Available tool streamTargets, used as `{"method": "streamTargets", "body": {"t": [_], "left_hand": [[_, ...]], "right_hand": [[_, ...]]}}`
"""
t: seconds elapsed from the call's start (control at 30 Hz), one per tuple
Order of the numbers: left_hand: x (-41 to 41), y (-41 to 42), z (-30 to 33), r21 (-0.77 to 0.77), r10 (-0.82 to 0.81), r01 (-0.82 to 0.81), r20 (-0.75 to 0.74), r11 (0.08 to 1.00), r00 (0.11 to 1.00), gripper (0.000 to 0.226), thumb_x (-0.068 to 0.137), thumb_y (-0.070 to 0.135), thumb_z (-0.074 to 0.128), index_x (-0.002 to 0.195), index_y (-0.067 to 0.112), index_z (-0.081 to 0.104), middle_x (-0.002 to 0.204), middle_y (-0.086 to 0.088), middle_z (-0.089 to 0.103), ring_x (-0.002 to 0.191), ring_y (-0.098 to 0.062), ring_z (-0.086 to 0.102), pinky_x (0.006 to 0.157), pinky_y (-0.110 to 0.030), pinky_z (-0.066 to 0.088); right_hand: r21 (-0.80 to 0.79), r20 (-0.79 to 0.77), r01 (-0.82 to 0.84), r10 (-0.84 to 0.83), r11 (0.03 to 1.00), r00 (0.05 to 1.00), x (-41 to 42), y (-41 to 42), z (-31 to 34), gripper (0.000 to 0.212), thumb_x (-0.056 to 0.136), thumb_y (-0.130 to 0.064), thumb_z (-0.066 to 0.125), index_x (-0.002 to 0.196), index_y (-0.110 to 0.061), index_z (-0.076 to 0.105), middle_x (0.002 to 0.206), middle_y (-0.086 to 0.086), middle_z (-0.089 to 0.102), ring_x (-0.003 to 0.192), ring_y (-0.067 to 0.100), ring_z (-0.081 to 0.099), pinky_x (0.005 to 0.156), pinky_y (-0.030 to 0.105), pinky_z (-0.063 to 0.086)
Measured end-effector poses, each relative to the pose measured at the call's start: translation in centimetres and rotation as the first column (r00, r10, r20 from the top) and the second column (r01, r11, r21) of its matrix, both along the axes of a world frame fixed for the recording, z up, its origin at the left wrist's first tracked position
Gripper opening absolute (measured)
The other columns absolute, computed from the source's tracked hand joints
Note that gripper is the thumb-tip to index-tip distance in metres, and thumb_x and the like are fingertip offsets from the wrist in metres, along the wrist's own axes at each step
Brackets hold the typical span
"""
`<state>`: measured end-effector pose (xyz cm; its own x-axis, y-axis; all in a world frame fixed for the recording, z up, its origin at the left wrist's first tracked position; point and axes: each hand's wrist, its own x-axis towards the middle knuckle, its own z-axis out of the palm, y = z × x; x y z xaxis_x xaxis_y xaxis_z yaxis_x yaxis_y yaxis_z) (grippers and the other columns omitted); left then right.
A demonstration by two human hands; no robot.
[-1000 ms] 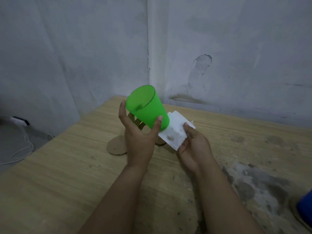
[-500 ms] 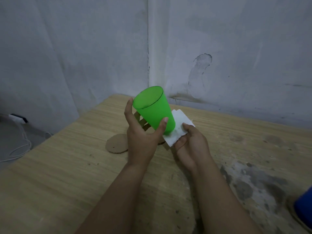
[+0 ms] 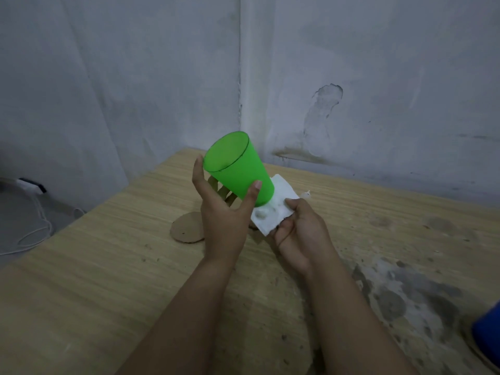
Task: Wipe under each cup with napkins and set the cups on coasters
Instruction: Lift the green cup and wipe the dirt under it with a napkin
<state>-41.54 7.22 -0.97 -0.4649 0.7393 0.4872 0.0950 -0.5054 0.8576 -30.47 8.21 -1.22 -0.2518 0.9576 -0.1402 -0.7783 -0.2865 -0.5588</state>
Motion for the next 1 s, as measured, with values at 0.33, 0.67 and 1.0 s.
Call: {"method": "streamTargets", "body": {"t": [0.33, 0.67, 1.0], "left_hand": [[-0.7, 0.3, 0.1, -0.053, 0.054, -0.054, -0.012, 0.997, 0.998, 0.093, 0.072, 0.021, 0.081, 0.142, 0.03, 0.02, 0.13, 0.007, 0.042, 0.111, -0.008, 0.057, 0.081, -0.014, 0.052], [-2.7, 2.2, -1.4, -0.201, 0.049, -0.101, -0.248, 0.974, 0.968, 0.075, 0.069, 0.021, 0.082, 0.131, 0.027, 0.041, 0.124, 0.006, 0.053, 0.112, -0.015, 0.056, 0.092, -0.029, 0.049], [-2.9, 2.1, -1.4, -0.296, 0.078, -0.176, -0.315, 0.939, 0.946, 0.076, 0.074, 0.021, 0.078, 0.138, 0.025, 0.039, 0.13, -0.002, 0.057, 0.115, -0.019, 0.055, 0.092, -0.032, 0.046]], "right_hand": [[-0.06, 0.014, 0.124, -0.123, 0.99, 0.992, 0.8, -0.1, 0.5, 0.023, 0.091, -0.004, 0.04, 0.108, -0.003, 0.056, 0.107, 0.018, 0.068, 0.093, 0.028, 0.068, 0.084, 0.047, 0.055], [-0.02, 0.083, 0.214, -0.211, 0.977, 0.974, 2.1, 0.1, 0.8, 0.042, 0.087, 0.012, 0.039, 0.126, -0.001, 0.048, 0.117, 0.018, 0.063, 0.096, 0.025, 0.065, 0.086, 0.044, 0.054], [0.0, 0.228, 0.209, -0.203, 0.978, 0.952, 1.7, 0.1, 0.4, 0.042, 0.09, 0.012, 0.039, 0.13, 0.0, 0.046, 0.126, 0.017, 0.058, 0.106, 0.027, 0.062, 0.097, 0.042, 0.049]]}}
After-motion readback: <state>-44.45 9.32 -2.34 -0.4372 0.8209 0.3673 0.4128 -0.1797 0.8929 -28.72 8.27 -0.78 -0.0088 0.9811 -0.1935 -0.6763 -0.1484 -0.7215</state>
